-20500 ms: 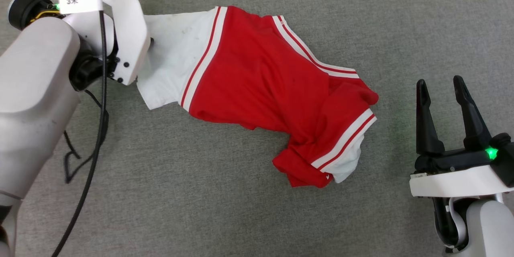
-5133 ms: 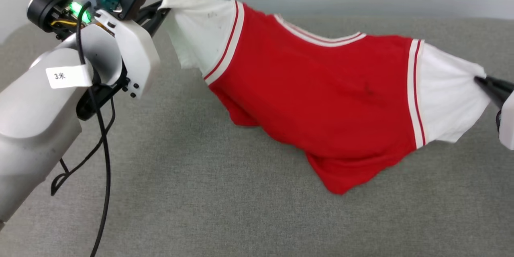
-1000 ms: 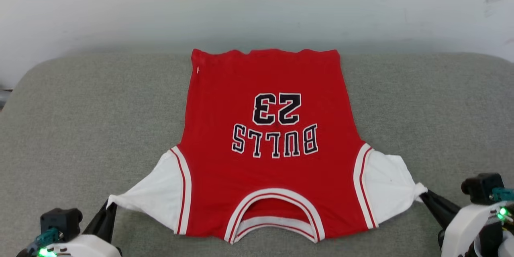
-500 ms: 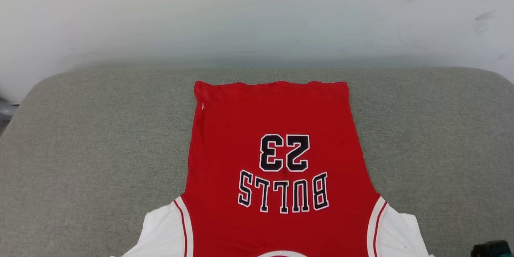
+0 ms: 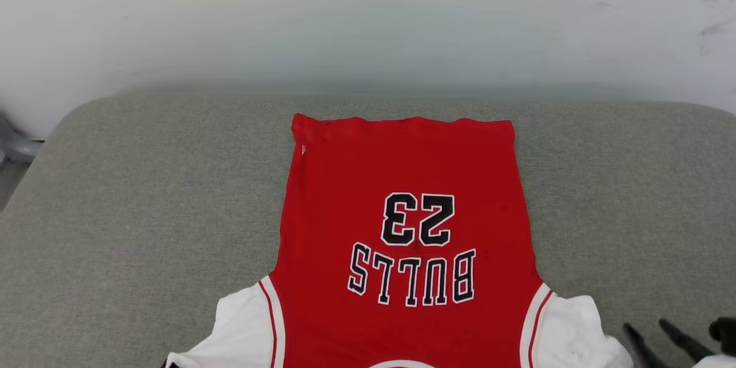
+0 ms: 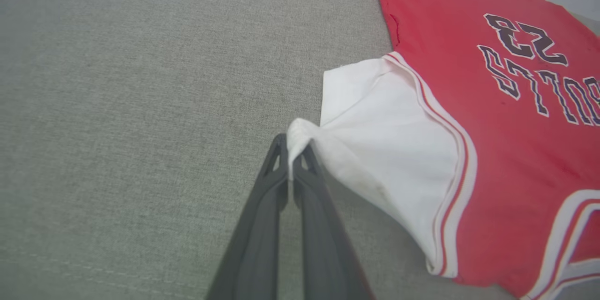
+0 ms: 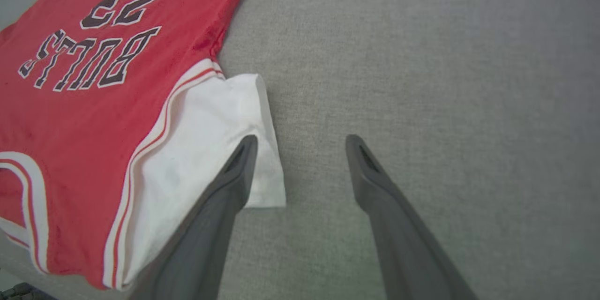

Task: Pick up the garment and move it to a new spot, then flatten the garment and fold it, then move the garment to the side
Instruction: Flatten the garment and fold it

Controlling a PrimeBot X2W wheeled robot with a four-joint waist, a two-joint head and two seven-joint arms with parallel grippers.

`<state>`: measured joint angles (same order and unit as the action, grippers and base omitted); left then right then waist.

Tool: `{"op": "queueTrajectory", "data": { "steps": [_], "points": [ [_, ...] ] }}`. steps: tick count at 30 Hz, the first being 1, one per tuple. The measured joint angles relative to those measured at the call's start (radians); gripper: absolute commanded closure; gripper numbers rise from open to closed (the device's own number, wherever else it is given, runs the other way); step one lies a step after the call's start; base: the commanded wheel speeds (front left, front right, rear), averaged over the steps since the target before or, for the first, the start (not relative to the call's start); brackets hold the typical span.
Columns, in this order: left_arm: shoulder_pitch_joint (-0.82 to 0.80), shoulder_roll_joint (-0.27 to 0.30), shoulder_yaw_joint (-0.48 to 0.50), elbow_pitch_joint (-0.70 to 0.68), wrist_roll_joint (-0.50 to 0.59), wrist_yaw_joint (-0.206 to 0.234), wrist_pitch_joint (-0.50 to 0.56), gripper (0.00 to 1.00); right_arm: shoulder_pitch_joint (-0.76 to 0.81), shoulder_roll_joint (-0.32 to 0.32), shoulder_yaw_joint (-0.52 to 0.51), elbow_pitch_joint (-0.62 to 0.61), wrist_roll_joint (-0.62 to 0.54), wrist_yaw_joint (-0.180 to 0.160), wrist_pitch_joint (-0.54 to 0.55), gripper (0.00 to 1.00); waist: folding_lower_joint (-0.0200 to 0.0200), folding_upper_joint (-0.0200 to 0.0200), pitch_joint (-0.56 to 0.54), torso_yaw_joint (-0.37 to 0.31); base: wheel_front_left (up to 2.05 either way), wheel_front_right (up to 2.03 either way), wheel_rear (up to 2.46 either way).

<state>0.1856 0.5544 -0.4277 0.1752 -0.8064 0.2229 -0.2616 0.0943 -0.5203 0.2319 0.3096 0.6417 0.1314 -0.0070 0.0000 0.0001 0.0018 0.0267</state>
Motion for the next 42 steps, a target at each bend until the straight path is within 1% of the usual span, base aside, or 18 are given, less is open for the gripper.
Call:
{"op": "queueTrajectory", "data": {
  "steps": [6, 10, 15, 17, 21, 28, 35, 39, 42],
  "points": [
    [-0.002, -0.019, 0.032, -0.032, 0.051, -0.003, 0.000, 1.00, -0.073, -0.025, -0.132, -0.132, -0.050, 0.000, 0.020, 0.00, 0.0000, 0.0000, 0.019, 0.023, 0.00, 0.00, 0.00],
    [-0.016, -0.030, 0.045, -0.054, 0.083, -0.005, 0.000, 1.00, -0.176, -0.045, -0.197, -0.233, -0.077, 0.000, 0.087, 0.00, 0.0000, 0.0000, 0.048, 0.036, 0.00, 0.00, 0.00],
    [-0.073, -0.057, 0.046, -0.083, 0.131, -0.015, 0.000, 1.00, -0.363, -0.041, -0.222, -0.279, -0.097, 0.000, 0.197, 0.00, 0.0001, 0.0000, 0.109, 0.058, 0.00, 0.00, 0.00],
    [-0.099, -0.070, 0.046, -0.091, 0.148, -0.022, 0.000, 1.00, -0.449, -0.048, -0.214, -0.277, -0.121, 0.000, 0.258, 0.00, 0.0001, 0.0000, 0.140, 0.069, 0.00, 0.00, 0.00],
    [-0.151, -0.103, 0.046, -0.105, 0.188, -0.038, 0.000, 1.00, -0.620, -0.044, -0.201, -0.255, -0.129, 0.000, 0.391, 0.00, 0.0002, 0.0000, 0.208, 0.096, 0.00, 0.00, 0.00],
    [-0.234, -0.164, 0.043, -0.105, 0.255, -0.075, 0.000, 1.00, -0.871, -0.067, -0.126, -0.141, -0.139, 0.000, 0.702, 0.00, 0.0002, 0.0000, 0.326, 0.156, 0.00, 0.00, 0.00],
    [-0.303, -0.235, 0.052, -0.103, 0.314, -0.118, 0.000, 1.00, -1.033, -0.113, -0.036, -0.037, -0.134, 0.000, 1.032, 0.00, 0.0003, 0.0000, 0.436, 0.214, 0.00, 0.00, 0.00],
    [-0.327, -0.273, 0.070, -0.105, 0.343, -0.138, 0.000, 1.00, -1.093, -0.131, -0.002, -0.012, -0.132, 0.000, 1.132, 0.00, 0.0003, 0.0000, 0.493, 0.245, 0.00, 0.00, 0.00],
    [-0.336, -0.299, 0.084, -0.110, 0.366, -0.156, 0.000, 1.00, -1.116, -0.137, 0.004, 0.007, -0.145, 0.000, 1.180, 0.00, 0.0003, 0.0000, 0.531, 0.266, 0.00, 0.00, 0.00]
  ]
}}
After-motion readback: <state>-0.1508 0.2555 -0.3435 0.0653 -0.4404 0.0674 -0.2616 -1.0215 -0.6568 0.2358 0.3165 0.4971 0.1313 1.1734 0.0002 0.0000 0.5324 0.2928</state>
